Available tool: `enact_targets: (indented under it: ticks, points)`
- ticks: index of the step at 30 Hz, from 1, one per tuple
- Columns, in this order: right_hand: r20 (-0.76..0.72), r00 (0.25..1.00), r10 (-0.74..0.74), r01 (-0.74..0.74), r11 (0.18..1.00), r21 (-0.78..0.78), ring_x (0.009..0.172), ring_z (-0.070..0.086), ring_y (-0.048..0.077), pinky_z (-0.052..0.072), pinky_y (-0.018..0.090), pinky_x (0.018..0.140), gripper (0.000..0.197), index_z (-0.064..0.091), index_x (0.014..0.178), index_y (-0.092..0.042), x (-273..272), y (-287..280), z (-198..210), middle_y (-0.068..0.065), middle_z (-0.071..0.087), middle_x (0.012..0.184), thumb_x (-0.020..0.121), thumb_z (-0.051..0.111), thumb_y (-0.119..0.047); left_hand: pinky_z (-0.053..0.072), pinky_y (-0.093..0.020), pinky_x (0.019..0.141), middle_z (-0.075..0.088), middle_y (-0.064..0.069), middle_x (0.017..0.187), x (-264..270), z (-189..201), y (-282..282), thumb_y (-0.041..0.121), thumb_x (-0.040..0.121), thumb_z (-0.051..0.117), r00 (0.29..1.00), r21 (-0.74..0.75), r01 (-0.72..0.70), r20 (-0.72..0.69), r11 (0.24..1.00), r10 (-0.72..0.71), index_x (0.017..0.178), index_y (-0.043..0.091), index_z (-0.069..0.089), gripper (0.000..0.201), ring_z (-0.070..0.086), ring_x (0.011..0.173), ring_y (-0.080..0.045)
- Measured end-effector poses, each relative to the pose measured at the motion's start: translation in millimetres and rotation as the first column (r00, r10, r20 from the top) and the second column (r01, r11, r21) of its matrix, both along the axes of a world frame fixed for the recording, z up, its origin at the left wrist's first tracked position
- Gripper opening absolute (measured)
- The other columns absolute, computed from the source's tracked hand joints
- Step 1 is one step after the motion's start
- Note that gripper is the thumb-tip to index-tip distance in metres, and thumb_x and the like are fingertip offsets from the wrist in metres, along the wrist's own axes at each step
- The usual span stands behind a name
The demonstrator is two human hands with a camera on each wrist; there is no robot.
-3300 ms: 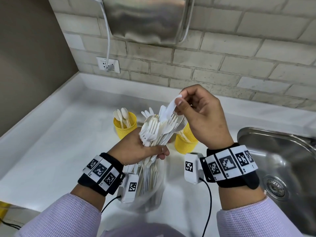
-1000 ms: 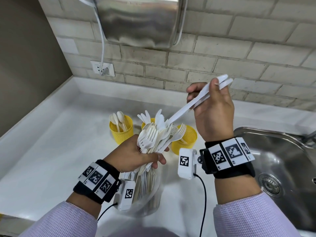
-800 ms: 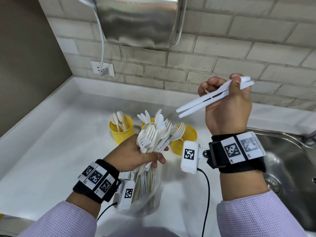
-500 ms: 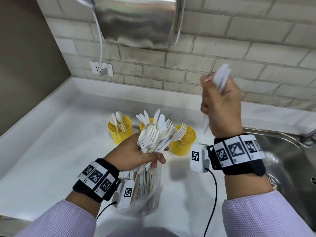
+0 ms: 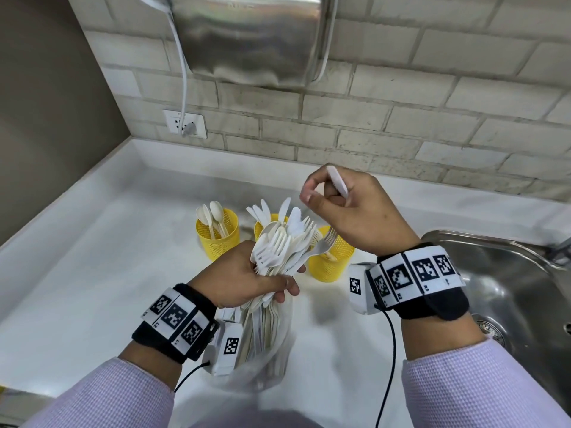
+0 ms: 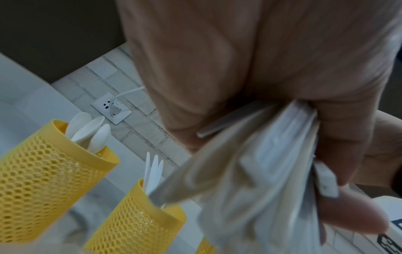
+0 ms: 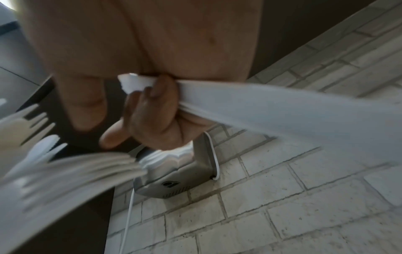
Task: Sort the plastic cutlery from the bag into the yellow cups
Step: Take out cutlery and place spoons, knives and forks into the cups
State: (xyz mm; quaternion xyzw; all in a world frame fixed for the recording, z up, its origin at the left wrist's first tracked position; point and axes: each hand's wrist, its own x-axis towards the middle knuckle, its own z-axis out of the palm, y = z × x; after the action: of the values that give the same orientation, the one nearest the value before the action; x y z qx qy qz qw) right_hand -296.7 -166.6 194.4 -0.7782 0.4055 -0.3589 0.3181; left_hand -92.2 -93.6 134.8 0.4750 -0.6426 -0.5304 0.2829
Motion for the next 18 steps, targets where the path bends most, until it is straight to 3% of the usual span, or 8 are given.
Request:
enact_targets:
  ticks: [2,4,6,8,10,12,16,18]
  points:
    - [-0.057,0.995,0.087,-0.083,0.995,0.063,0.057,0.039,0.032,0.045,0.043,0.063,0.008,0.075,0.093,-0.023,-0.2,-1.5,0.5,0.013,0.043,0.058,0.097,0.068,-0.027,0.052,-0.020,0.057,0.078,-0.012,0.093,1.1,-1.7,-0.9,0.003,0.097,0.068,1.000,-0.009,0.012,0.003,1.000,-0.012,0.106,0.016,0.067,0.016,0.072,0.072,-0.026]
    - [-0.060,0.988,0.145,-0.136,0.981,0.137,0.073,0.057,0.044,0.053,0.053,0.078,0.011,0.078,0.095,-0.026,-2.2,-3.4,0.8,0.025,0.064,0.074,0.096,0.068,-0.030,0.060,-0.040,0.067,0.078,-0.011,0.093,2.5,-3.8,-1.1,0.002,0.095,0.069,1.000,-0.022,0.028,0.000,0.999,-0.028,0.106,0.019,0.069,0.020,0.072,0.073,-0.028]
    - [-0.055,0.984,0.168,-0.155,0.971,0.182,0.090,0.063,0.047,0.053,0.060,0.088,0.011,0.079,0.096,-0.026,-5.0,-4.2,2.2,0.024,0.071,0.088,0.096,0.069,-0.030,0.059,-0.050,0.077,0.078,-0.011,0.093,3.3,-5.4,-0.4,0.001,0.095,0.069,0.999,-0.030,0.038,-0.001,0.999,-0.038,0.102,0.026,0.069,0.026,0.072,0.073,-0.028]
    - [-0.072,0.984,0.162,-0.144,0.967,0.208,0.090,0.068,0.037,0.053,0.057,0.091,0.010,0.080,0.096,-0.021,-8.1,-5.4,2.2,0.015,0.075,0.089,0.097,0.070,-0.024,0.059,-0.052,0.079,0.078,-0.011,0.093,3.3,-6.6,0.4,0.001,0.094,0.069,0.999,-0.018,0.042,-0.005,0.999,-0.042,0.103,0.026,0.069,0.026,0.071,0.073,-0.028]
    - [-0.079,0.986,0.146,-0.128,0.971,0.200,0.079,0.066,0.030,0.054,0.052,0.085,0.009,0.079,0.093,-0.017,-9.6,-6.0,1.0,0.014,0.073,0.083,0.096,0.071,-0.020,0.059,-0.051,0.079,0.078,-0.011,0.093,2.4,-7.1,0.4,0.002,0.094,0.069,0.999,-0.012,0.043,-0.004,0.999,-0.043,0.105,0.023,0.069,0.024,0.071,0.073,-0.027]
    - [-0.067,0.988,0.139,-0.127,0.979,0.160,0.075,0.062,0.034,0.053,0.047,0.076,0.011,0.077,0.090,-0.018,-7.5,-4.4,-0.6,0.017,0.070,0.081,0.097,0.069,-0.019,0.059,-0.049,0.079,0.078,-0.011,0.093,1.1,-6.4,-0.2,0.002,0.095,0.069,0.999,-0.013,0.035,-0.006,0.999,-0.035,0.104,0.025,0.069,0.024,0.071,0.073,-0.027]
    - [-0.065,0.993,0.103,-0.102,0.995,0.024,0.065,0.054,0.010,0.043,0.020,0.062,0.014,0.070,0.087,-0.016,-1.8,-1.0,-4.5,0.005,0.066,0.078,0.099,0.062,-0.013,0.059,-0.045,0.080,0.079,-0.010,0.092,-0.3,-3.3,-1.8,0.005,0.096,0.069,1.000,-0.013,0.010,-0.003,1.000,-0.010,0.103,0.017,0.068,0.014,0.072,0.074,-0.026]
    - [-0.048,0.996,0.076,-0.078,0.996,-0.037,0.068,0.054,0.012,0.042,0.021,0.065,0.014,0.066,0.088,-0.014,0.3,-0.8,-5.4,0.004,0.065,0.079,0.100,0.059,-0.013,0.058,-0.043,0.078,0.079,-0.010,0.092,0.9,-3.5,-2.4,0.005,0.096,0.069,1.000,-0.014,-0.008,-0.011,1.000,0.008,0.102,0.018,0.068,0.014,0.072,0.074,-0.026]
